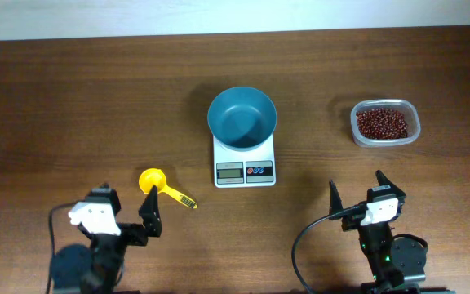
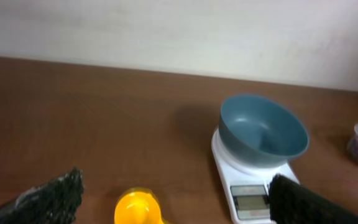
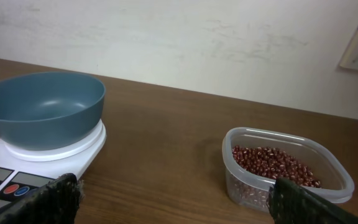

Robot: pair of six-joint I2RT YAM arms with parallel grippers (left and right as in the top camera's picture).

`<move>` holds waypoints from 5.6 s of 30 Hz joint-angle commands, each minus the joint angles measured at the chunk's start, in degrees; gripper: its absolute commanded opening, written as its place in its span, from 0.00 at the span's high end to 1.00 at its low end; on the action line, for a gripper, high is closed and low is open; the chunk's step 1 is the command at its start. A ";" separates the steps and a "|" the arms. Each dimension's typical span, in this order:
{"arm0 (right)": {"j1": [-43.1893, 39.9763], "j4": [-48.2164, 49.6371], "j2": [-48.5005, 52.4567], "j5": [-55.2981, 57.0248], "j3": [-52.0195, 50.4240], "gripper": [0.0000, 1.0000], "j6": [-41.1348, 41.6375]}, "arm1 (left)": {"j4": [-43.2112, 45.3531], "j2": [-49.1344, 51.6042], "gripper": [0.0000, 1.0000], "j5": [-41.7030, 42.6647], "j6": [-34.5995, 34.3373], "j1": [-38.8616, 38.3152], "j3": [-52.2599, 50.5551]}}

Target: Scoop item into bowl and weigh 50g on scale

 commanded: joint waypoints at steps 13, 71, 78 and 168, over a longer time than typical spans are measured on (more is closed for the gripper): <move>0.33 0.04 -0.48 0.50 -0.52 0.01 0.22 | -28.30 45.22 0.01 24.52 1.95 -0.07 24.90; 0.33 0.04 -0.48 0.50 -0.52 0.01 0.22 | -6.19 78.27 0.01 -13.35 -28.24 -0.07 16.37; 0.33 0.04 -0.48 0.50 -0.52 0.01 0.22 | -5.70 78.27 0.15 -13.27 -28.24 -0.07 15.72; 0.33 0.04 -0.48 0.50 -0.52 0.01 0.22 | -42.29 48.06 1.00 10.60 -52.41 -0.07 30.91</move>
